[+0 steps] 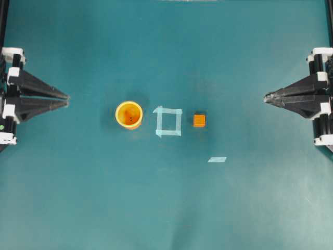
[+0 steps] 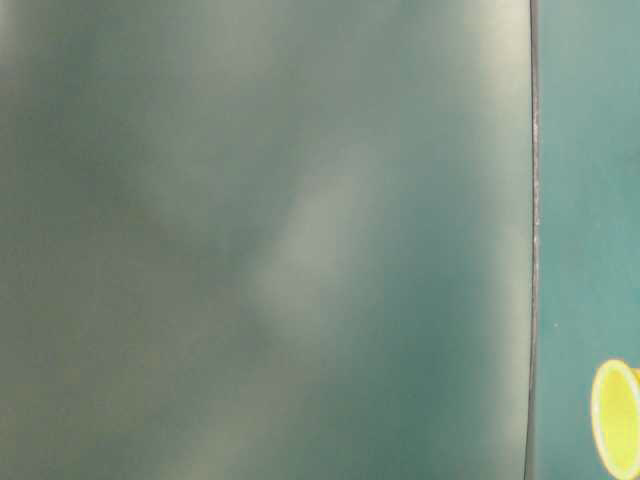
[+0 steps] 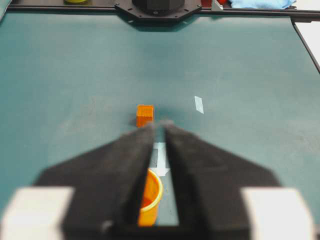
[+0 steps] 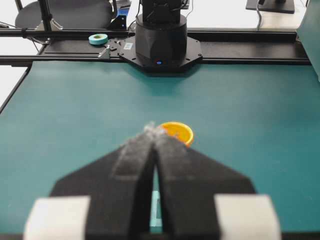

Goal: Move the cup to the right with left arm.
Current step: 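Open the left gripper and move it right toward the orange cup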

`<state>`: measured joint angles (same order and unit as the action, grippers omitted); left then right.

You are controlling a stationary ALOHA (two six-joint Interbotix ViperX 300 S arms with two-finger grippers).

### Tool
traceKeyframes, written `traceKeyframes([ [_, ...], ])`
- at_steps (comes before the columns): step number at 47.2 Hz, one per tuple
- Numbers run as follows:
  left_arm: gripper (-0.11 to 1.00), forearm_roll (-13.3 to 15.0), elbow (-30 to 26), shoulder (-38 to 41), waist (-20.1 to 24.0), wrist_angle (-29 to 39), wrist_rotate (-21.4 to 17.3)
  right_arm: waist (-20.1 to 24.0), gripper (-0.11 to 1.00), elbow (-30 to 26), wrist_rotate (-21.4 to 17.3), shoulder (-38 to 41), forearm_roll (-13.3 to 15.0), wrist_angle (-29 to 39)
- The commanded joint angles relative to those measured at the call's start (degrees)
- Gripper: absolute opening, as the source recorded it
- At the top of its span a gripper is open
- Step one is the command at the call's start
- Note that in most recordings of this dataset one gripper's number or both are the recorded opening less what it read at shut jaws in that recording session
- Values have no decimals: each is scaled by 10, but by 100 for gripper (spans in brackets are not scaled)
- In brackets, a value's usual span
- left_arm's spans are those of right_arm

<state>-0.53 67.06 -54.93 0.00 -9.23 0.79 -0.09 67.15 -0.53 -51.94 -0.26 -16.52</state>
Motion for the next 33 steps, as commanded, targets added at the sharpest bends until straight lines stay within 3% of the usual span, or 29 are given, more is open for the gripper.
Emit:
traceKeyframes([
  [1,26,-1,-11,4,-1,-2,1,0,-1,-16,-1,3,-1,-6],
  [4,39,-2,-11,4,-2,-2,1,1,-1,-16,-1,3,-2,-6],
  [9,50,-2,-11,4,-2,0,0,1,-1,-16,-1,3,-2,-6],
  [19,50,-2,-11,29,4,20,-4,0,-1,-18,-1,2,-4,-4],
  [33,57,-2,-25,149,6,11,-11,-1,-1,-20,-1,2,-8,-3],
])
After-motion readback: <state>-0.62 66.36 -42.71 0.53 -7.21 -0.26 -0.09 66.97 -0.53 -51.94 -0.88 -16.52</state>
